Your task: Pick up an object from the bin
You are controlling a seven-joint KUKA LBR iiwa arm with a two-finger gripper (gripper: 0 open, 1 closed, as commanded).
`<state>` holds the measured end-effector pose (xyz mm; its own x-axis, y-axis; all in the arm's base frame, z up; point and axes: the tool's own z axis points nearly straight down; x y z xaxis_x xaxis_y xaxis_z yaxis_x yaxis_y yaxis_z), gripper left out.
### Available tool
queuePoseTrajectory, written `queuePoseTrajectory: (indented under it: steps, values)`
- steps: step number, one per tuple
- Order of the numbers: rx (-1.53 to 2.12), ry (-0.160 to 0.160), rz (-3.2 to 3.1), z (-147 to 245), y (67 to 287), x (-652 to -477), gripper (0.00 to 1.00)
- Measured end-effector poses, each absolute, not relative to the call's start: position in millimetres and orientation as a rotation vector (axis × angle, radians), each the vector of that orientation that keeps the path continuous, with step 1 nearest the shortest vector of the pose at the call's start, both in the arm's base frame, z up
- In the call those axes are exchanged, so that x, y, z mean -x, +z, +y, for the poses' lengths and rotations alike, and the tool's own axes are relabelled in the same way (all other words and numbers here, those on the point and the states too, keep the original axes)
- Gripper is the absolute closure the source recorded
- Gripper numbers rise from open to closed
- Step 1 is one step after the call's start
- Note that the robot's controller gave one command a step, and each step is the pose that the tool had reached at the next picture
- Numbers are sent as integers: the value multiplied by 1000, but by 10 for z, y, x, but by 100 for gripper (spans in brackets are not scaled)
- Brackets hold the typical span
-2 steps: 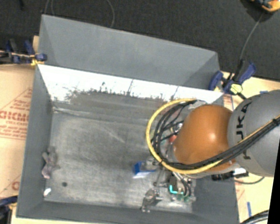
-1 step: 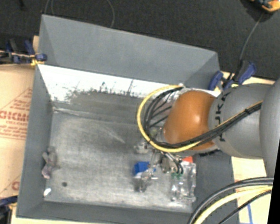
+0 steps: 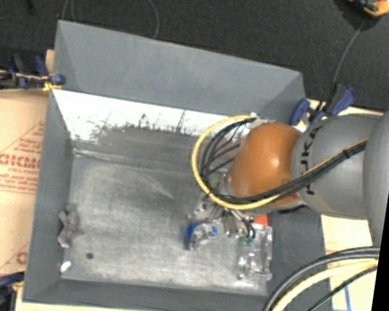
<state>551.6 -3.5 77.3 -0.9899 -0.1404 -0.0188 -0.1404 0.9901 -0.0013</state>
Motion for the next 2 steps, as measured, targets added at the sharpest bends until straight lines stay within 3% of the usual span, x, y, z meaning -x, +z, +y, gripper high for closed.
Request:
queuePoseTrajectory:
  steps: [1,2]
  values:
    - [610,-4,3073,-178,1955,-5180,100]
    - [1323,-5,2838,528,3551,-5438,100]
